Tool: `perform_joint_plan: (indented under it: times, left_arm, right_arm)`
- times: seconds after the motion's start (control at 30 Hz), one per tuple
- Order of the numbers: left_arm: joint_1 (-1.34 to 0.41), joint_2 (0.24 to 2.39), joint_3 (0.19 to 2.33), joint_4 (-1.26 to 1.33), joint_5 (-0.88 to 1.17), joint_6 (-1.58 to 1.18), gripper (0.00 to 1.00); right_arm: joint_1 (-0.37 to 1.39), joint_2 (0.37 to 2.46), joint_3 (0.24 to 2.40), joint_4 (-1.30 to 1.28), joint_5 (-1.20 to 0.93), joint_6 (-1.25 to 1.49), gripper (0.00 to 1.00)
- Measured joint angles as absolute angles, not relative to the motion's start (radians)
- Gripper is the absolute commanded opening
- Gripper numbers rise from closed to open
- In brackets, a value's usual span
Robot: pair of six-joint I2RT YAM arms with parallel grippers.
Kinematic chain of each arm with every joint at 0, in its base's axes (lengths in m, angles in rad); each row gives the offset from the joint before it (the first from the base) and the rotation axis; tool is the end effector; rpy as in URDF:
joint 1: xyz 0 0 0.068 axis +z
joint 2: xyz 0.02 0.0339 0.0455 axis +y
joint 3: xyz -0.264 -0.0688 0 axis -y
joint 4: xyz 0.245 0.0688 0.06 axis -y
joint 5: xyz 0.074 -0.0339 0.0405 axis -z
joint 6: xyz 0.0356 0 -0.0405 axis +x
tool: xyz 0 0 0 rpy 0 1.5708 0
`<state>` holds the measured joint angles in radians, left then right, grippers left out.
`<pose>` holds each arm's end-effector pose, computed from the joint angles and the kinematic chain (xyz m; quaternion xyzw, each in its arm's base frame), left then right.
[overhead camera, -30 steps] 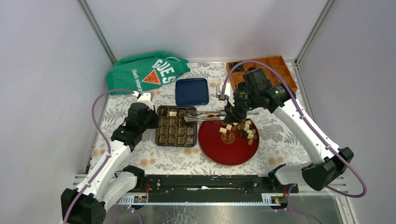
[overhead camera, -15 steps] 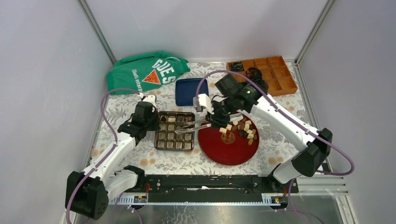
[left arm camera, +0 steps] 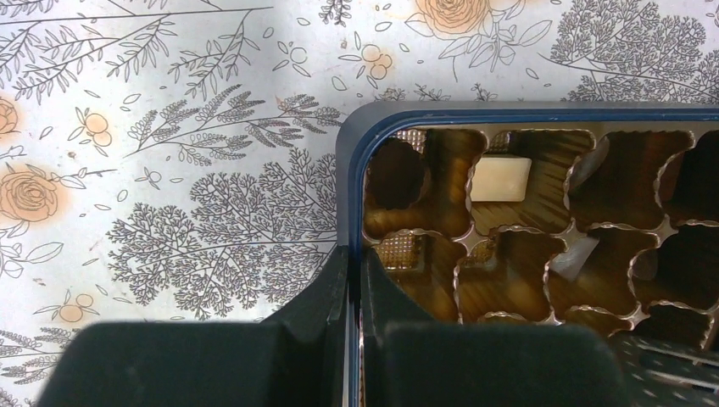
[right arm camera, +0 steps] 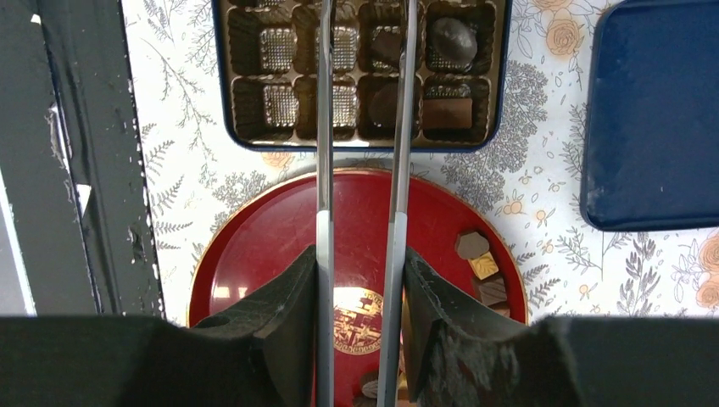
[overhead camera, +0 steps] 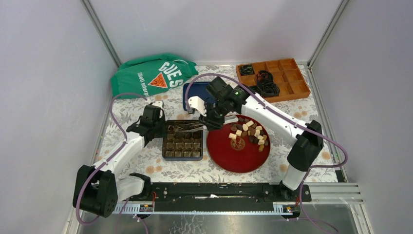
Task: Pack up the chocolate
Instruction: Place the fake chocolate in the packing box.
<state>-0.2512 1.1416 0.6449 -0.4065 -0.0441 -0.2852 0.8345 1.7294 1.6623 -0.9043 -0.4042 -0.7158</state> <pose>0.2154 -0.0537 0.2035 -0.0233 0.9443 -0.0667 0.3214 0.2384 0.2838 0.3295 -0.6974 0.6271 0.2086 0.2773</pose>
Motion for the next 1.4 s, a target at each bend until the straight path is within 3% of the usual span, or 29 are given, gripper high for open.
perform_joint_plan:
  times: [0.33,0.83,1.07,1.4]
  left_arm:
    - [-0.245,1.171,0.655,-0.409,-0.012,-0.295,0.04]
    - [-0.240,1.187,0.656,-0.419,0.000,-0.308,0.16]
    - [-0.239,1.193,0.660,-0.420,0.004,-0.318,0.22]
    - [-0.237,1.192,0.676,-0.419,0.004,-0.328,0.29]
  right_arm:
    - [0.843,1.810,1.686,-0.879,-0.378,-0.672,0.08]
    - [0.845,1.854,1.687,-0.882,-0.374,-0.657,0.42]
    - [0.845,1.854,1.691,-0.884,-0.374,-0.651,0.48]
    - [0.845,1.854,1.702,-0.893,-0.377,-0.645,0.45]
